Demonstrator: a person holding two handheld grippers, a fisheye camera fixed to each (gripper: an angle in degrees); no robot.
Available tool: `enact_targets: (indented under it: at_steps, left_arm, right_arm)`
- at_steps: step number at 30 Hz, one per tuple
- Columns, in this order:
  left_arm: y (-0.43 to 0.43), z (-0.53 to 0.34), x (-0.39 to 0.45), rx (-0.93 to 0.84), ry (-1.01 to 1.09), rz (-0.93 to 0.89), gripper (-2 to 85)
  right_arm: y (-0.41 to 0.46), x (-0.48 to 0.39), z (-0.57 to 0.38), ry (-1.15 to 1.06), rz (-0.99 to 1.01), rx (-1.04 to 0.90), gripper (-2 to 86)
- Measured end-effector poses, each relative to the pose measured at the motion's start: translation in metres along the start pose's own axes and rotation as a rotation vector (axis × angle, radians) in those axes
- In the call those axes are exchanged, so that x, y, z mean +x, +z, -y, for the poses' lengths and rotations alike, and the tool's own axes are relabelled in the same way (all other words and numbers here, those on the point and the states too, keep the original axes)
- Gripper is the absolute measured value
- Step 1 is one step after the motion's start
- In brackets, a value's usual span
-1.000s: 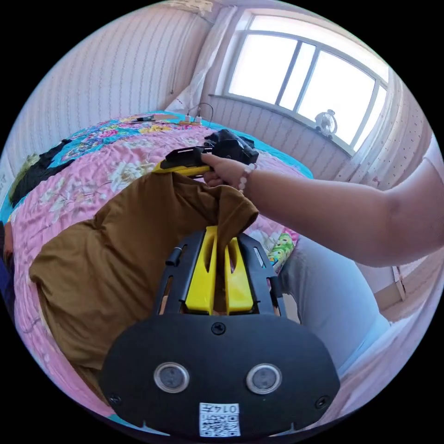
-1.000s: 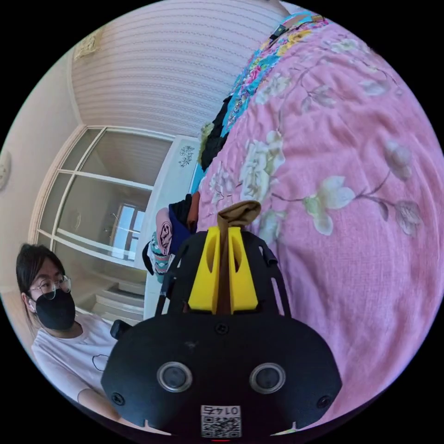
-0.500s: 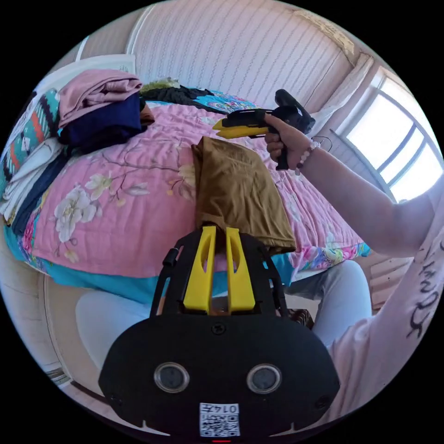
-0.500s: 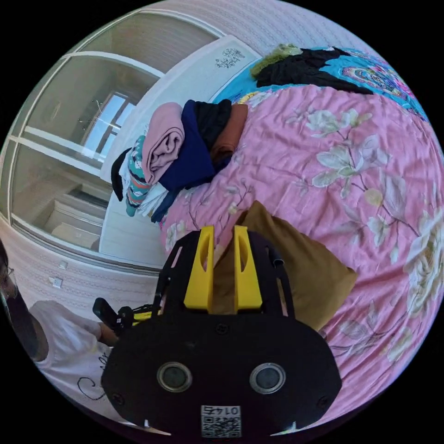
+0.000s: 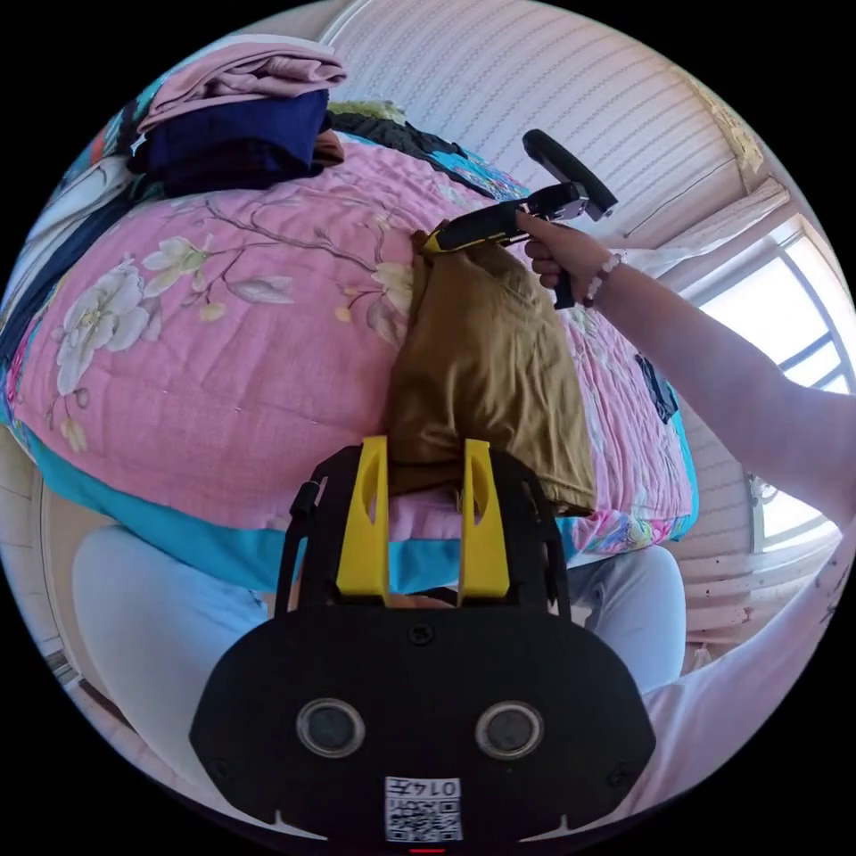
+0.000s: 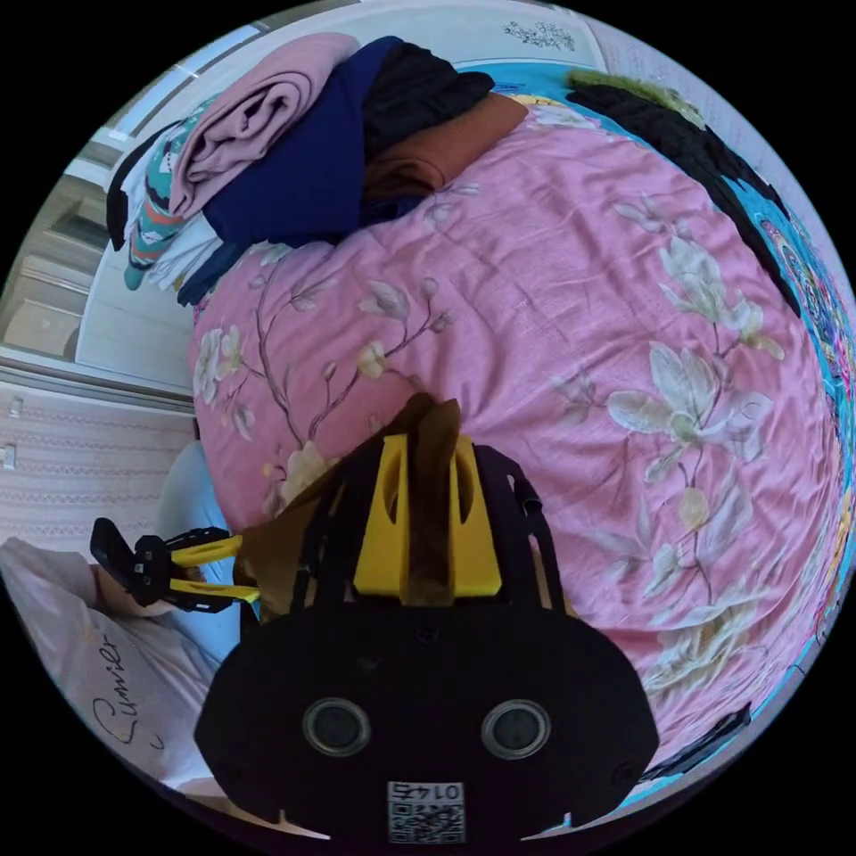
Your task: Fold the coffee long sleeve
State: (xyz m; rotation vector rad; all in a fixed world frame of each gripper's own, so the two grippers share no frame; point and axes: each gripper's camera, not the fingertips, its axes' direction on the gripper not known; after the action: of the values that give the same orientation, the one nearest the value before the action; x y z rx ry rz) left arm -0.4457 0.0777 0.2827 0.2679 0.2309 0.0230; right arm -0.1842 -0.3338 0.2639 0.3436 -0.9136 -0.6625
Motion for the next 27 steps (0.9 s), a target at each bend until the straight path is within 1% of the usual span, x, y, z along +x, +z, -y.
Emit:
enact_targets:
  at_steps: [3,4,7,10,12,14,16,17,18,19,20,21,22,24,25,27]
  left_arm:
    - [-0.014,-0.004,0.001,0.025,0.062,-0.099,4.7]
    - [-0.020,-0.007,0.002,0.045,0.085,-0.119,4.4]
    - [-0.045,-0.016,0.011,0.103,0.176,-0.161,3.8]
    - [-0.073,-0.026,0.030,0.162,0.299,-0.229,3.5]
    - [-0.089,-0.029,0.042,0.220,0.386,-0.235,3.3]
    - [-0.107,-0.025,0.047,0.313,0.436,-0.215,3.2]
    - [-0.136,-0.003,0.034,0.471,0.418,-0.172,3.2]
    - [-0.145,0.004,0.029,0.512,0.400,-0.152,3.2]
    - [-0.162,0.021,0.017,0.589,0.383,-0.088,3.3]
    - [-0.180,0.039,0.005,0.667,0.348,0.018,3.5]
    - [-0.188,0.047,-0.003,0.710,0.317,0.079,3.7]
    - [-0.202,0.065,-0.021,0.765,0.234,0.186,4.2]
    - [-0.213,0.080,-0.042,0.778,0.136,0.242,4.9]
    - [-0.222,0.087,-0.071,0.784,0.047,0.286,6.4]
    - [-0.223,0.081,-0.086,0.774,-0.001,0.323,6.8]
    - [-0.216,0.063,-0.098,0.714,-0.023,0.319,6.6]
  right_arm:
    - [-0.024,-0.002,-0.015,0.017,0.065,0.073,2.9]
    - [-0.041,-0.003,-0.026,0.026,0.105,0.129,2.5]
    - [-0.091,-0.012,-0.064,0.037,0.138,0.275,2.0]
    - [-0.147,-0.025,-0.088,0.029,0.133,0.376,1.7]
    - [-0.182,-0.036,-0.083,0.000,0.140,0.408,1.7]
    - [-0.219,-0.051,-0.054,-0.043,0.146,0.402,1.8]
    - [-0.285,-0.089,0.030,-0.163,0.097,0.378,2.2]
    - [-0.302,-0.102,0.060,-0.193,0.090,0.370,2.4]
    - [-0.334,-0.130,0.127,-0.241,0.077,0.347,2.9]
    - [-0.360,-0.163,0.197,-0.293,0.048,0.338,3.8]
    - [-0.369,-0.177,0.232,-0.293,0.032,0.343,4.3]
    - [-0.383,-0.202,0.295,-0.288,0.042,0.358,7.2]
    - [-0.388,-0.216,0.346,-0.243,0.022,0.353,10.7]
    - [-0.381,-0.224,0.386,-0.159,-0.001,0.353,15.4]
    - [-0.370,-0.226,0.391,-0.159,0.003,0.369,16.7]
    - [-0.346,-0.220,0.375,-0.227,0.016,0.378,16.0]
